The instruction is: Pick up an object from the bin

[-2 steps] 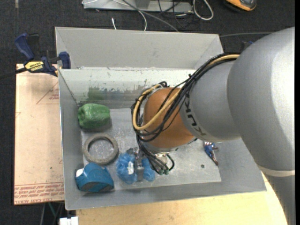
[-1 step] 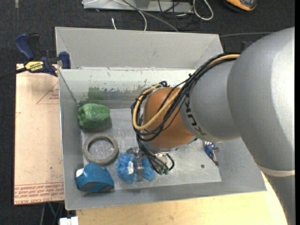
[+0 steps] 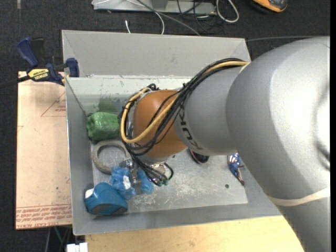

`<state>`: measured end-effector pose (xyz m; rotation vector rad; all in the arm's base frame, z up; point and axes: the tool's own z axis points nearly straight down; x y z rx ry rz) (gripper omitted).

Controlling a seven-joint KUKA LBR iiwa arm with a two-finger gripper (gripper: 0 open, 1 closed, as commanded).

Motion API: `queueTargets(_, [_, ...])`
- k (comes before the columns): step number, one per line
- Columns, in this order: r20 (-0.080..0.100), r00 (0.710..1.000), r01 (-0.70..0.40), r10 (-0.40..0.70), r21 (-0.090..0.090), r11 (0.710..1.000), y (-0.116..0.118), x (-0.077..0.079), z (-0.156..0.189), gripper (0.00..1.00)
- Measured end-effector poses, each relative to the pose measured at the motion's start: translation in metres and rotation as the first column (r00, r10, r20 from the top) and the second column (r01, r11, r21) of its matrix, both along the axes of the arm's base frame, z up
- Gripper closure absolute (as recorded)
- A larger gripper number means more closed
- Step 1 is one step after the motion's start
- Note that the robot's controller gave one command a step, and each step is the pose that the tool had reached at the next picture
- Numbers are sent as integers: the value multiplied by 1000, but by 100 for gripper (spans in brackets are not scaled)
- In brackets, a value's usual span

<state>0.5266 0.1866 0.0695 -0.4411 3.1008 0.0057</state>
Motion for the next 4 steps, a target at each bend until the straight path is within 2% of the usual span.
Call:
queueTargets(1, [-4, 994, 106, -106, -2, 994, -32, -14, 16, 100])
queueTargets(2, [1, 1000, 28, -28, 1, 1000, -11, -3, 3, 100])
queueTargets(3, [-2, 996, 90, -90, -1, 996, -44, -4, 12, 100])
queueTargets(4, [-2, 996, 90, -90, -1, 996, -44, -4, 12, 100])
